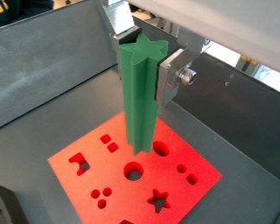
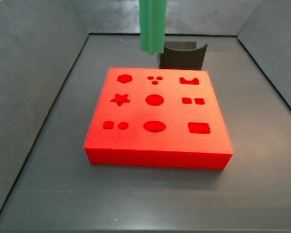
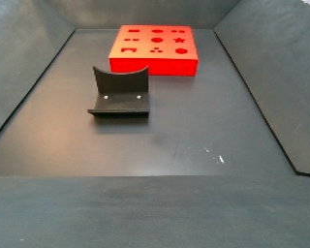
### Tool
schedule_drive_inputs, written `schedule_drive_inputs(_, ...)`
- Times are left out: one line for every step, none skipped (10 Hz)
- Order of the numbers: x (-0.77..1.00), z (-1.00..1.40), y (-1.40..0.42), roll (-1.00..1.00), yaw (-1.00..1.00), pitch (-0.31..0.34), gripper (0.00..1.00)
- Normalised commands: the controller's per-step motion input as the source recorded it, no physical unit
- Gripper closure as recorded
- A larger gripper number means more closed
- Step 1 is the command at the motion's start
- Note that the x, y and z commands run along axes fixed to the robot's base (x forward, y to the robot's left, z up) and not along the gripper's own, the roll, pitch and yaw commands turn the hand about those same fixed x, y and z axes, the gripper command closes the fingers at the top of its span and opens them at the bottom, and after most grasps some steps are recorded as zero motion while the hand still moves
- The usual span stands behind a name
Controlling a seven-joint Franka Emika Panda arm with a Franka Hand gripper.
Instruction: Insert the star object.
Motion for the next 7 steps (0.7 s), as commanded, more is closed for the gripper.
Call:
schedule_drive_inputs(-0.06,0.00,0.04,0.00,-0.05,-0.003,1.00)
schedule_drive_inputs(0.00,-0.18,0.16,-0.07,0.13,-0.023,1.00)
schedule_drive_inputs(0.06,-0.19,0.00,0.00,0.81,-0.071,1.00)
schedule_drive_inputs(0.10,-0.15,-0.01,0.01,0.99,-0.036,1.00)
schedule_drive_inputs(0.00,-0.20,0.00,0.05,1.00,-0.019,1.00)
schedule_drive_inputs(0.00,-0.22,0.00,0.13,1.00,-0.003,1.00)
schedule_drive_inputs(0.00,-0.42,0.00,0.24,0.88,0.000,1.00)
